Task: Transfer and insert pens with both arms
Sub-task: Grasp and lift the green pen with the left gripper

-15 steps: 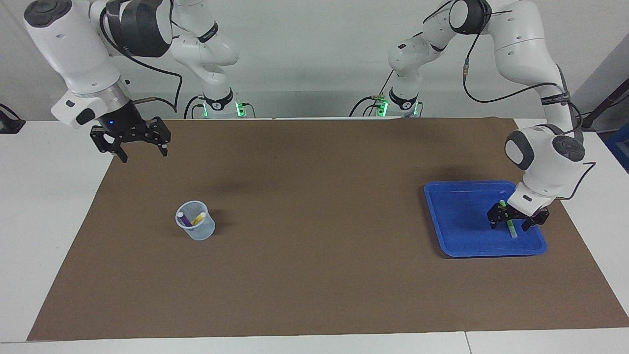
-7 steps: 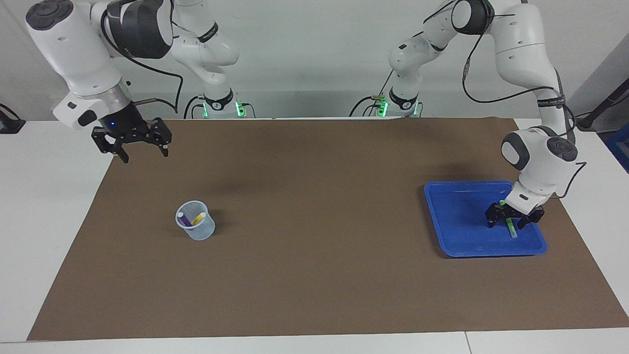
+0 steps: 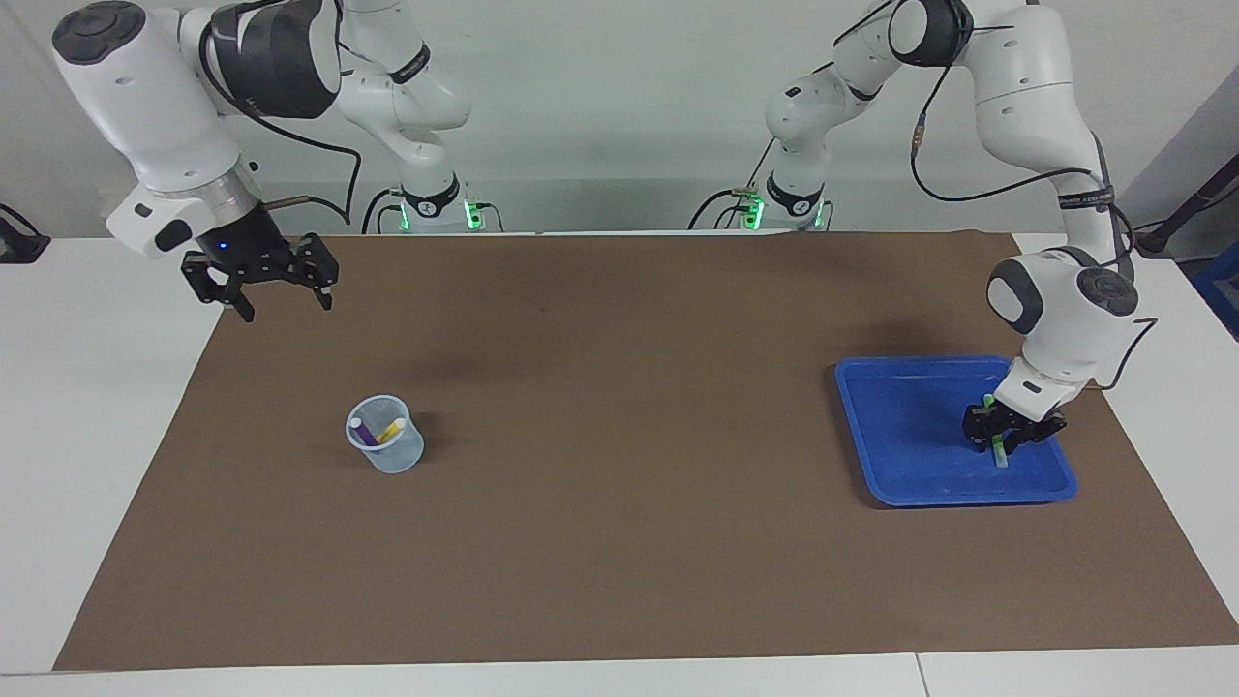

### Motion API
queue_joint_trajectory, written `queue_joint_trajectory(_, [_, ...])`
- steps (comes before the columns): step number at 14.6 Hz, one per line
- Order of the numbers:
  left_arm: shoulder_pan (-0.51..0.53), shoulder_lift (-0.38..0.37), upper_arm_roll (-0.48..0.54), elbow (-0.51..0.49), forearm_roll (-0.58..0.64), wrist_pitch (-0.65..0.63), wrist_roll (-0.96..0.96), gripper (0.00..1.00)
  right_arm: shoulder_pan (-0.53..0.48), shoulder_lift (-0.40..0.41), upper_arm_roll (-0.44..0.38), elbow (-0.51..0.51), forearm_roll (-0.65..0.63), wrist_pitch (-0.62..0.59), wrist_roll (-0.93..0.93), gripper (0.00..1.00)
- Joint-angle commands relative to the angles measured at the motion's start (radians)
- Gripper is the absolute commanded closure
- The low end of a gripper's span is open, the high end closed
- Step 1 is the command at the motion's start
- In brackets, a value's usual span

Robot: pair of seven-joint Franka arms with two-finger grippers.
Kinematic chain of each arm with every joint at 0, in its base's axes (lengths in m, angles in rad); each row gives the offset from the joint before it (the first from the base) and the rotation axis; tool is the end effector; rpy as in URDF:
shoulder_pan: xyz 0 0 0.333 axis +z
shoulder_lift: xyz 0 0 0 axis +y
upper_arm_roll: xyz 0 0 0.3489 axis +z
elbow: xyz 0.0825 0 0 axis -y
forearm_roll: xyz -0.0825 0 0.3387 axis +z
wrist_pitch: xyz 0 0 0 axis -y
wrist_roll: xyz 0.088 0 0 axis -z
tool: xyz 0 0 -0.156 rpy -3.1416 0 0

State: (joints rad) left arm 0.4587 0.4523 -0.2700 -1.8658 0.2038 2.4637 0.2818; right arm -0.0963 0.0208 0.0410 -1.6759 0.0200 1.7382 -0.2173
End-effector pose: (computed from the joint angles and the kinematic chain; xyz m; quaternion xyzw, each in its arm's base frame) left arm 0.6263 0.1398 0.3086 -0.9911 0.1024 -0.0782 0.0321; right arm 0.5298 -0.0267 0.5672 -0.9966 -0.0794 -0.0220 0.0074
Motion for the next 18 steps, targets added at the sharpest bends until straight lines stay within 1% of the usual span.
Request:
queue_joint_trajectory(1, [-0.002,-0.003,0.002,-0.012,0.017,-0.015,-0.006,0.97,-0.008,-0.028,0.007,-0.041,-0.009,0.021,0.012,0.0])
queue_joint_trajectory(2, [-0.002,-0.003,0.002,-0.012,0.017,-0.015,-0.006,1.0,-0.007,-0.028,0.007,-0.041,-0.009,0.021,0.015,0.0])
queue_joint_trajectory(5, [-0.006,-0.003,0.002,0.006,0.017,-0.044,-0.007,1.0,-0.003,-0.028,0.007,-0.041,-0.009,0.021,0.01,0.0])
queue_joint_trajectory(9, [-0.043,0.008,0.0,0.158,0.008,-0.239,-0.036,1.0,0.003,-0.03,0.007,-0.042,-0.009,0.02,0.012,0.0])
queue_joint_trajectory(11, [-0.081,0.009,0.0,0.229,-0.039,-0.32,-0.079,1.0,0.003,-0.03,0.007,-0.042,-0.009,0.02,0.01,0.0])
queue_joint_trajectory(13, [-0.124,0.005,0.0,0.267,-0.084,-0.373,-0.175,1.0,0.003,-0.03,0.007,-0.042,-0.009,0.02,0.01,0.0])
queue_joint_trajectory(14, [-0.136,-0.001,-0.003,0.275,-0.093,-0.376,-0.247,1.0,0.003,-0.03,0.007,-0.042,-0.009,0.02,0.009,0.0])
queue_joint_trajectory(18, [-0.189,-0.043,-0.011,0.27,-0.184,-0.402,-0.53,1.0,0.001,-0.039,0.008,-0.059,0.009,0.015,0.012,0.0])
